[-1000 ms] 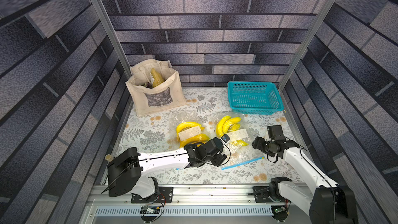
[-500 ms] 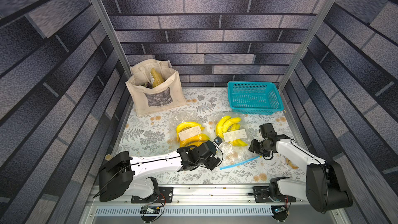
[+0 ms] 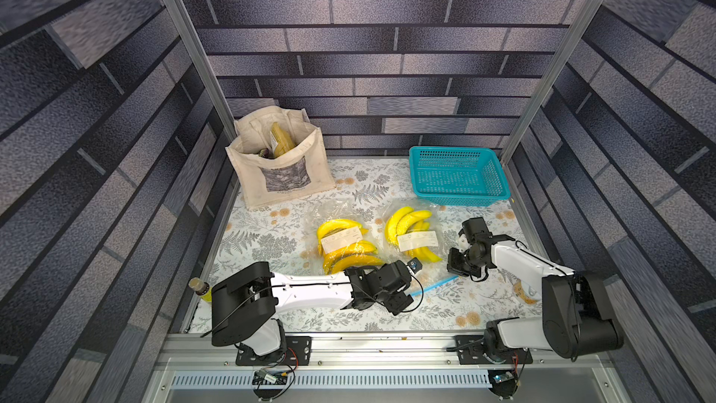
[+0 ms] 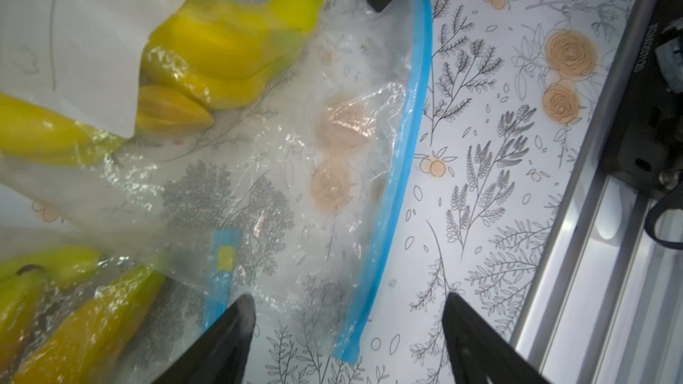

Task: Open the zip-top bag and take out the banana
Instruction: Pick up the zipper food storage bag at the center of the board.

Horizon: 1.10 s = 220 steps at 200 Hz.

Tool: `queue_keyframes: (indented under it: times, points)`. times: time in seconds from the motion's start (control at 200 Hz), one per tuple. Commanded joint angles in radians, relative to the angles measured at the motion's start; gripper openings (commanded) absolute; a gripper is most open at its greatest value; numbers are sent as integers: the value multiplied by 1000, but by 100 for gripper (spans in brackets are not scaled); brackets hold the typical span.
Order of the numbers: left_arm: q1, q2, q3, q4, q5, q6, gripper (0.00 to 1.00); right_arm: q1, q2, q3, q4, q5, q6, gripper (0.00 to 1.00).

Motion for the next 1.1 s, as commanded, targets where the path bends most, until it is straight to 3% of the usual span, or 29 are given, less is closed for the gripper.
queue_keyframes:
  times: [0.0,0.18,0.336,0.416,0.636,0.836,0.937,1.062,1.097]
  points:
    - [-20,84,93,18,24,90,81,9,23,-5,-42,-28,-9,0]
    - [-75,209,212,-11,-86,133,81,9,26,-4,-42,-35,-8,0]
    - [-104,269,253,-3,-114,167,81,8,30,-1,-43,-40,-9,0]
    - [-126,322,292,-11,-192,193,82,8,31,-2,-43,-43,-9,0]
    - [-119,393,341,-21,-351,152,81,8,17,-4,-43,-51,-6,0]
    - [-110,468,394,-2,-398,169,75,8,21,-3,-44,-60,-5,0]
    - [-97,480,402,16,-390,161,65,8,17,-3,-45,-59,-4,0]
    - [-81,469,405,14,-379,152,41,8,14,-2,-47,-57,-1,0]
    - [-75,461,402,11,-377,151,33,8,9,0,-49,-54,2,4]
